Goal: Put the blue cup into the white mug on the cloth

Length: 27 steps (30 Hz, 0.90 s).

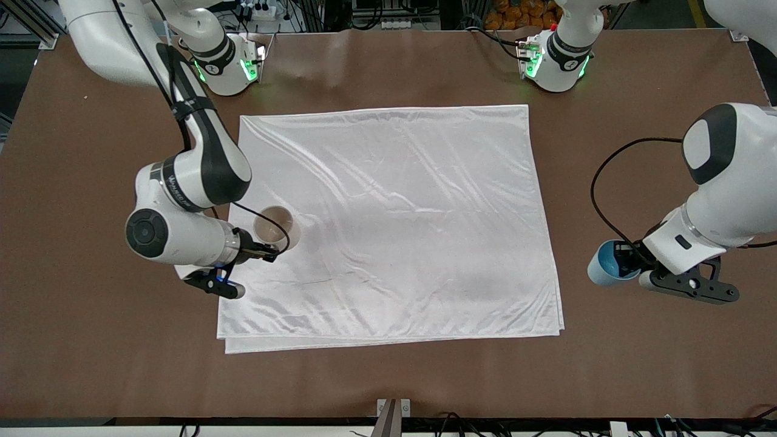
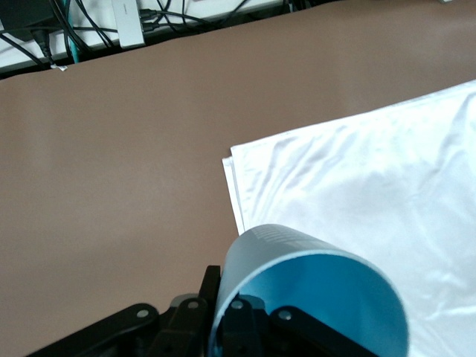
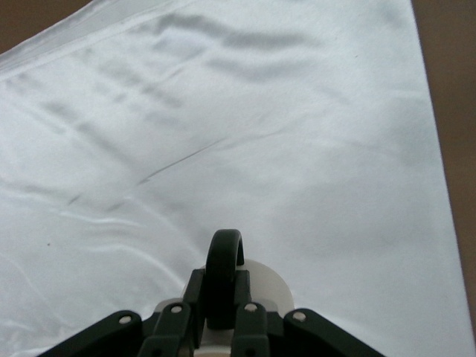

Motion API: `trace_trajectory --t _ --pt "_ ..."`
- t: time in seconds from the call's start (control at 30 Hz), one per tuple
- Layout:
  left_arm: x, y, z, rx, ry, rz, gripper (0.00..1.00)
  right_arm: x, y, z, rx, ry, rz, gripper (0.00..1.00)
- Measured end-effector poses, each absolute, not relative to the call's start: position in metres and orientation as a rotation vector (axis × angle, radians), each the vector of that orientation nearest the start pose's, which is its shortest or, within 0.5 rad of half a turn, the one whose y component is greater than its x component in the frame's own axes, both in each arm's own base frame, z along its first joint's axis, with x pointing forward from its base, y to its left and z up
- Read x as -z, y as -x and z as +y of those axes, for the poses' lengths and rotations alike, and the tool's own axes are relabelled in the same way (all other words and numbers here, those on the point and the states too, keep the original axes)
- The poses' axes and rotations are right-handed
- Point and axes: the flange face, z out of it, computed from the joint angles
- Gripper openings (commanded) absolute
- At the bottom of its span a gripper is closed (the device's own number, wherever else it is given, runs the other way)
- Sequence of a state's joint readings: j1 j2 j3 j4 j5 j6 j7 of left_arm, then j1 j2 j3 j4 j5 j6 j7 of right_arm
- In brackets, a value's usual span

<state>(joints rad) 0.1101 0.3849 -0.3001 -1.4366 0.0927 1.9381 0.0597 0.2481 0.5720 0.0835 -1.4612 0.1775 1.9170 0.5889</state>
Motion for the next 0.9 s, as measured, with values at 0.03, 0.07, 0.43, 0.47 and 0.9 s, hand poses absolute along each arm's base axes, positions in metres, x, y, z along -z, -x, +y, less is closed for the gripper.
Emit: trace_trajectory --t 0.03,0.07,0.43,0.47,0.9 --pt "-0.496 -0.677 -0.093 0.201 3.139 0.397 0.0 -0.343 -0.656 0.238 -0.294 2.948 0.516 0.0" --pt "-0.499 -0.675 -0.094 0.196 3.139 0.401 0.0 -0.343 -0.654 0.245 -0.294 2.948 0.523 0.0" --pt "-0.536 -0.653 -0.137 0.174 3.139 0.513 0.0 -0.316 -0.648 0.313 -0.188 2.896 0.669 0.0" --pt "-0.539 -0.65 -0.142 0.175 3.14 0.522 0.0 -0.312 -0.647 0.318 -0.182 2.89 0.684 0.0" --pt "-0.553 -0.637 -0.162 0.168 3.139 0.549 0.0 -0.287 -0.634 0.375 -0.13 2.826 0.815 0.0"
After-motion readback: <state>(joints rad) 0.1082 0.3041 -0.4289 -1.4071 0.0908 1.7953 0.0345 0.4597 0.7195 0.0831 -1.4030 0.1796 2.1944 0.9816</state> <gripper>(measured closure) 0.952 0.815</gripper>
